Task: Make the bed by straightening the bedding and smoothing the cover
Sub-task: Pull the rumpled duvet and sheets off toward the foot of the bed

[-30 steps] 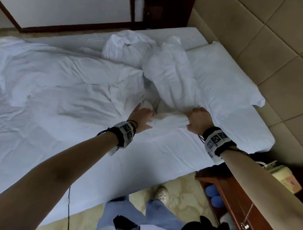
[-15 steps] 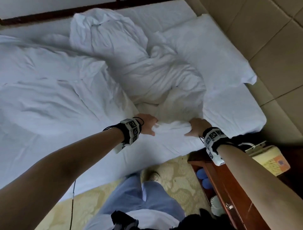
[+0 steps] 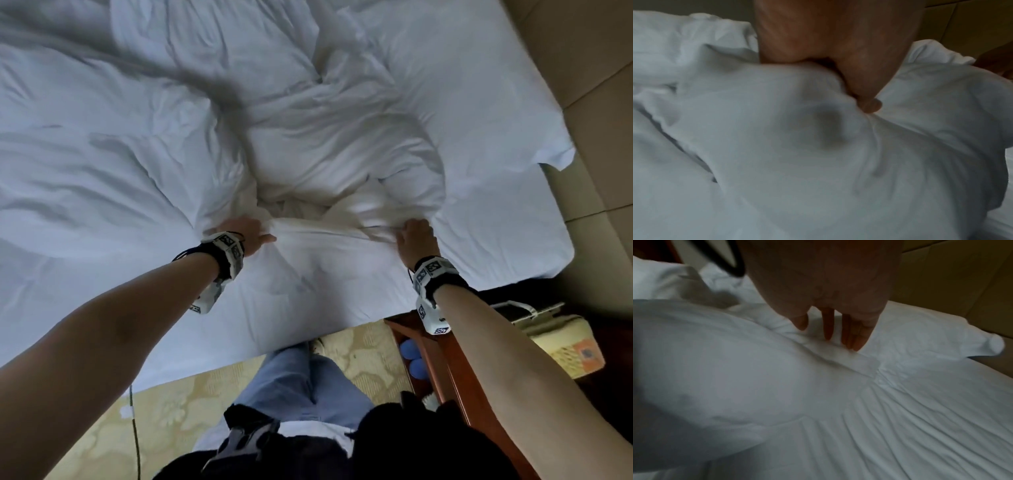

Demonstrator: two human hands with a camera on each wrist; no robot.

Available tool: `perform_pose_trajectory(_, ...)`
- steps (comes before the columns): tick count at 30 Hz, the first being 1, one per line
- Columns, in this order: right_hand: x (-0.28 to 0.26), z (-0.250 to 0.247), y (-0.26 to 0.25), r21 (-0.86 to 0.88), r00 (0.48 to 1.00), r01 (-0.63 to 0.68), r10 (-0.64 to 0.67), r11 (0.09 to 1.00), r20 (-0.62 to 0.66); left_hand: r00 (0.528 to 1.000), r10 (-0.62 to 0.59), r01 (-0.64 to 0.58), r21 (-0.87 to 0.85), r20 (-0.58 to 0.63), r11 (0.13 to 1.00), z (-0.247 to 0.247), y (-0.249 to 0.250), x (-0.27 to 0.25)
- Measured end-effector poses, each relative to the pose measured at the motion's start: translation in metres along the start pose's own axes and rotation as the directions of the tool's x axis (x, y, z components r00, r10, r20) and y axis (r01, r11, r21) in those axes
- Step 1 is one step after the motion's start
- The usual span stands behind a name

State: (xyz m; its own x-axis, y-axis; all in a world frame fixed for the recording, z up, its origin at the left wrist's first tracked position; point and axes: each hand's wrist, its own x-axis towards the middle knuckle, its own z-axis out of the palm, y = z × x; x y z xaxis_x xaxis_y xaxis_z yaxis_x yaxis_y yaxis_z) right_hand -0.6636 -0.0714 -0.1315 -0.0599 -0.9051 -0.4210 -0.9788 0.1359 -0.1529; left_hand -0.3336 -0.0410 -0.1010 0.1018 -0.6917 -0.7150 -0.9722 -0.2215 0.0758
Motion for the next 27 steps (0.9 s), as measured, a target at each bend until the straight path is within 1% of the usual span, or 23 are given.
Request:
perform_pose_trajectory(1, 0.008, 0.000, 0.005, 0.026, 0.997, -0.080, 0.081, 0.996, -0.010, 1.000, -0.015, 0.015, -0.004, 0.001, 1.000, 0.001, 0.002, 0.006)
perform_pose_trajectory(3, 0.025, 0.001, 0.015, 0.113, 0.973, -0.227, 0.231, 0.967, -0.028, 0.999, -0.040, 0.040, 0.007, 0.012, 0.999, 0.003, 0.013, 0.017)
perform_pose_trajectory(4, 0.032, 0.001, 0.018, 0.161, 0.955, -0.289, 0.295, 0.944, -0.013, 1.000, -0.029, 0.029, 0.034, 0.010, 0.999, 0.001, 0.021, 0.019)
perform_pose_trajectory(5, 0.036, 0.000, 0.020, 0.259, 0.936, -0.349, 0.351, 0.901, 0.040, 1.000, 0.002, -0.002, 0.065, -0.003, 0.998, 0.000, 0.031, 0.019)
perform_pose_trajectory(7, 0.044, 0.006, 0.032, 0.415, 0.922, -0.385, 0.360, 0.825, 0.140, 0.994, 0.109, -0.108, 0.119, -0.004, 0.987, -0.001, 0.050, 0.019)
perform_pose_trajectory(9, 0.055, 0.021, 0.048, 0.494, 0.912, -0.409, 0.332, 0.768, 0.240, 0.978, 0.206, -0.209, 0.118, 0.040, 0.971, 0.004, 0.069, 0.022)
perform_pose_trajectory(11, 0.065, 0.033, 0.065, 0.503, 0.909, -0.403, 0.272, 0.765, 0.315, 0.946, 0.296, -0.311, 0.109, 0.134, 0.944, 0.012, 0.091, 0.022)
perform_pose_trajectory(14, 0.072, 0.027, 0.074, 0.463, 0.904, -0.383, 0.221, 0.799, 0.366, 0.859, 0.445, -0.487, 0.139, 0.252, 0.862, 0.028, 0.126, 0.017)
perform_pose_trajectory(16, 0.082, 0.024, 0.086, 0.465, 0.910, -0.354, 0.184, 0.811, 0.371, 0.820, 0.499, -0.550, 0.141, 0.281, 0.823, 0.039, 0.151, 0.014)
perform_pose_trajectory(17, 0.090, 0.024, 0.097, 0.478, 0.914, -0.352, 0.184, 0.805, 0.363, 0.816, 0.510, -0.558, 0.143, 0.272, 0.817, 0.045, 0.165, 0.014)
perform_pose_trajectory(19, 0.108, 0.027, 0.116, 0.474, 0.914, -0.360, 0.202, 0.804, 0.352, 0.817, 0.521, -0.562, 0.140, 0.248, 0.815, 0.057, 0.192, 0.016)
perform_pose_trajectory(21, 0.123, 0.029, 0.135, 0.444, 0.908, -0.364, 0.206, 0.818, 0.364, 0.835, 0.489, -0.533, 0.153, 0.251, 0.832, 0.075, 0.220, 0.020)
perform_pose_trajectory(22, 0.127, 0.027, 0.140, 0.447, 0.904, -0.366, 0.198, 0.816, 0.379, 0.853, 0.453, -0.502, 0.175, 0.259, 0.847, 0.083, 0.231, 0.021)
perform_pose_trajectory(23, 0.130, 0.023, 0.143, 0.444, 0.897, -0.370, 0.190, 0.816, 0.398, 0.883, 0.386, -0.443, 0.204, 0.268, 0.873, 0.091, 0.243, 0.022)
perform_pose_trajectory(24, 0.133, 0.019, 0.146, 0.445, 0.894, -0.366, 0.175, 0.818, 0.413, 0.919, 0.293, -0.355, 0.231, 0.263, 0.906, 0.100, 0.255, 0.023)
perform_pose_trajectory(26, 0.143, 0.021, 0.154, 0.439, 0.884, -0.357, 0.146, 0.825, 0.444, 0.974, 0.143, -0.184, 0.248, 0.174, 0.951, 0.107, 0.273, 0.023)
perform_pose_trajectory(27, 0.149, 0.023, 0.160, 0.424, 0.876, -0.355, 0.138, 0.834, 0.462, 0.987, 0.089, -0.121, 0.248, 0.135, 0.961, 0.109, 0.283, 0.023)
